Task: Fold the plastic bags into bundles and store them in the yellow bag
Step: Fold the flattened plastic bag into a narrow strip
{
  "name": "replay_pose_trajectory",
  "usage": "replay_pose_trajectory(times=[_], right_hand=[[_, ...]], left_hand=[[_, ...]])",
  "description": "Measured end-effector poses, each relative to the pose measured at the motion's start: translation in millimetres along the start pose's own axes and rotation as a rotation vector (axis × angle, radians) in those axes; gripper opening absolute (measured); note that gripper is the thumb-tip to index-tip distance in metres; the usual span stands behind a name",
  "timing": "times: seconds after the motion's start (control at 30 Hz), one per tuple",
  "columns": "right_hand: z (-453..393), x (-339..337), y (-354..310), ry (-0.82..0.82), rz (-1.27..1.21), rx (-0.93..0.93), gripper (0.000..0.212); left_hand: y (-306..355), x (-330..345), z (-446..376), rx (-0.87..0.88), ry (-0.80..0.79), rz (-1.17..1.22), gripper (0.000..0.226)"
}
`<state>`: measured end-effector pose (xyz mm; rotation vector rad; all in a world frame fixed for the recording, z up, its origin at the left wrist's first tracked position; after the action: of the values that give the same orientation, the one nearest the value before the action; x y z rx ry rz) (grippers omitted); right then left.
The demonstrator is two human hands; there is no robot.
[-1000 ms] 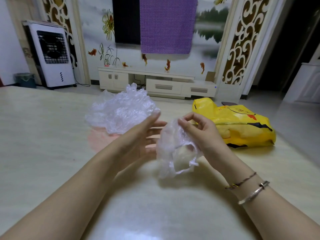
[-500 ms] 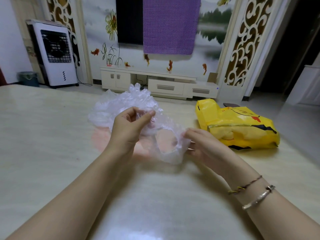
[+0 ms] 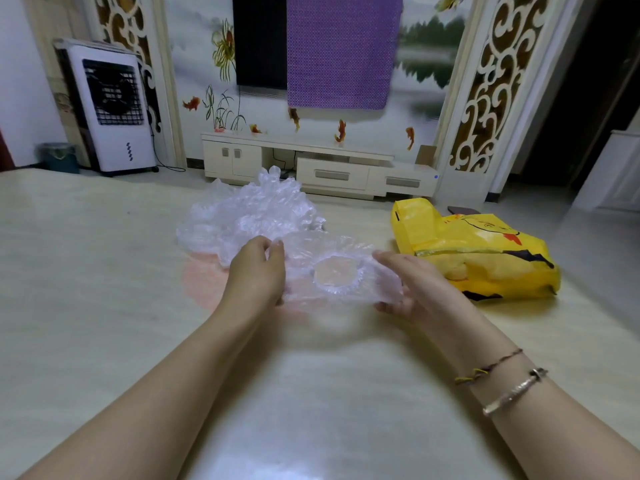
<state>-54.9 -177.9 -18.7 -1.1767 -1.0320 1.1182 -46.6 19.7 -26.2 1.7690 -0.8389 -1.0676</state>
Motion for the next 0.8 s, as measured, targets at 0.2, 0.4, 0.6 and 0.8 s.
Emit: replay_pose_trajectory(times=[0.2,0.4,0.6,0.8], right_hand=[[-1,4,3,-0.045,-0.074,-0.016,0.024],[-13,-5,8,0.179,0.277,-0.193,0.017],[-16,-12,14,0.224,0.925,-0.372,0.019],[4,-5,9,0.233,1.341,-0.605,0.030]], left_hand=[[11,-3,7,-0.227,-0.154,0.224,0.028],[4,-4,6,-0.184,-0.228,0.124,0.053],[-2,-8,7,-0.005,-0.246,-0.236,0.040],[-3,-10,6,0.323,-0.055,-0.662,0.057]])
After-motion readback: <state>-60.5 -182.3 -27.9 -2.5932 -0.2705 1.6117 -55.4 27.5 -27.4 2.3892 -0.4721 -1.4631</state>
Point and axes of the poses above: each hand's wrist, its own z-axis away from the middle knuckle, its own x-axis out of the palm, y = z × x, the point moved 1 cm from there along -z, towards the middle knuckle, and after that the axes turned 4 degrees about y, right-handed, at the moved point
